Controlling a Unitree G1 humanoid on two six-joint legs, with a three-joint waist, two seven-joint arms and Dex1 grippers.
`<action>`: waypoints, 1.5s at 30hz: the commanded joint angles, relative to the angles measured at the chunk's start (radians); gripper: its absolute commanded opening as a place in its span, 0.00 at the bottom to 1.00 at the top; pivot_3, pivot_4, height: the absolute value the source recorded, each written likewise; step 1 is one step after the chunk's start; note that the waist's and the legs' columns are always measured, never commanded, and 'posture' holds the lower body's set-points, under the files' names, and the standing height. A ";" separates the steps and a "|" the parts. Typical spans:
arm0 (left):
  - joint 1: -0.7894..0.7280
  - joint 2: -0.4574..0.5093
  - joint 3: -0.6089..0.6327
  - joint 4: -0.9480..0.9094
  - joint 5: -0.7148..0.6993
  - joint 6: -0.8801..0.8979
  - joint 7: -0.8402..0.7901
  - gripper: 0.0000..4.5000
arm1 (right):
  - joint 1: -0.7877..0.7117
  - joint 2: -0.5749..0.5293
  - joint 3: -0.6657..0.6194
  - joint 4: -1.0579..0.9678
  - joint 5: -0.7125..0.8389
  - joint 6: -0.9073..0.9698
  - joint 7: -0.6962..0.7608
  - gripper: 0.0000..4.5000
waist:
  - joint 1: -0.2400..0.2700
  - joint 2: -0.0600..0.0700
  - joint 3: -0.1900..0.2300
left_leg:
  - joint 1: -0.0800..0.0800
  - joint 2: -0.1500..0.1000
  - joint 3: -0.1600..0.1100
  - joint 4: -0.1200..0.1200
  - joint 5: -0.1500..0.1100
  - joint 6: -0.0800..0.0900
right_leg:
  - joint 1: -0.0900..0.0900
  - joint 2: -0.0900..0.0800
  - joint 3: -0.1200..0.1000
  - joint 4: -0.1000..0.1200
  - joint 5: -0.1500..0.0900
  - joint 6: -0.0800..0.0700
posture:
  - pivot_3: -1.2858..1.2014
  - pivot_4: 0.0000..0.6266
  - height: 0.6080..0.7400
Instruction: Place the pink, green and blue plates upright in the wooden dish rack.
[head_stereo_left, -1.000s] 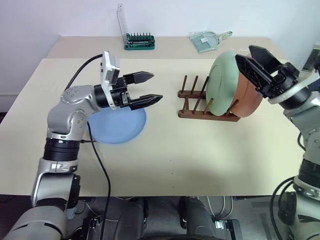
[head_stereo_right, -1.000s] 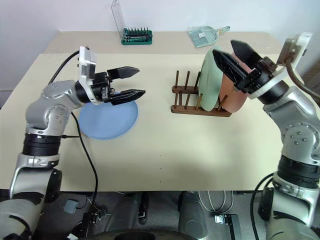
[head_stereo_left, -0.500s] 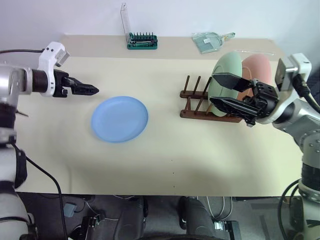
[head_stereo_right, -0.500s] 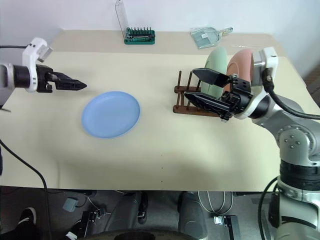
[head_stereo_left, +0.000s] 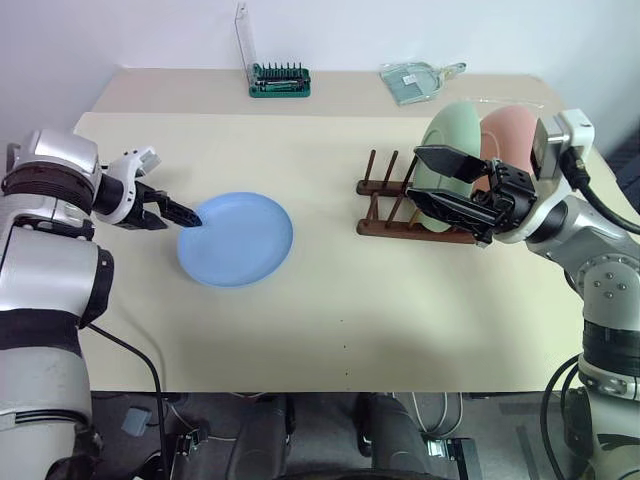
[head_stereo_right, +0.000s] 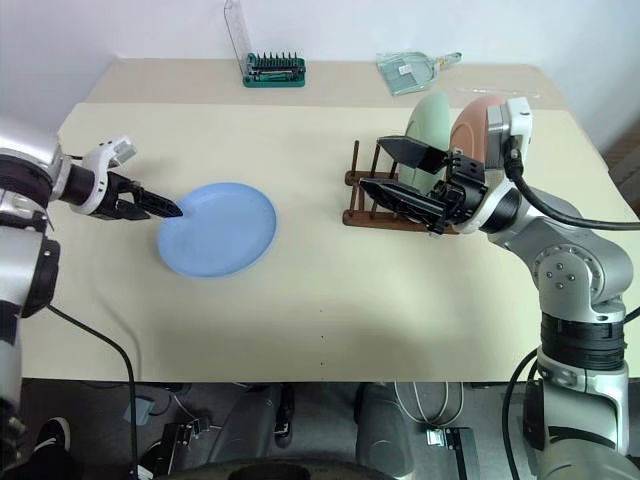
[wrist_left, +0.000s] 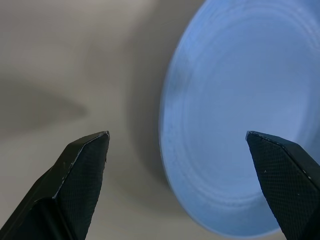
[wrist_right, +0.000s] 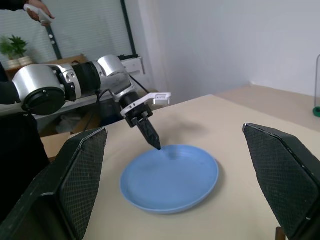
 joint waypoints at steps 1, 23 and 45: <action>-0.003 0.007 0.012 0.022 0.054 -0.052 0.003 1.00 | 0.015 -0.009 -0.050 -0.052 0.027 -0.001 -0.021 0.99 | 0.000 0.000 0.000 | 0.000 0.000 0.000 0.000 0.000 0.000 | 0.000 0.000 0.000 0.000 0.000 0.000 | 0.52 0.24 0.88; -0.015 -0.061 0.386 -0.004 -0.054 -0.066 0.233 0.02 | 0.025 -0.004 -0.050 -0.089 0.019 0.002 -0.103 1.00 | 0.003 -0.001 0.000 | 0.001 0.000 0.000 0.002 0.000 0.000 | 0.001 -0.001 0.000 0.008 0.000 0.000 | 0.52 0.24 0.88; 0.362 -0.860 0.970 -1.403 -0.665 -0.411 1.268 0.02 | -0.463 0.009 0.491 0.258 -1.228 -1.017 -0.312 1.00 | -0.006 -0.005 0.000 | 0.000 -0.001 0.001 0.002 0.006 -0.010 | -0.002 -0.003 0.001 0.009 0.000 0.000 | 0.52 0.24 0.88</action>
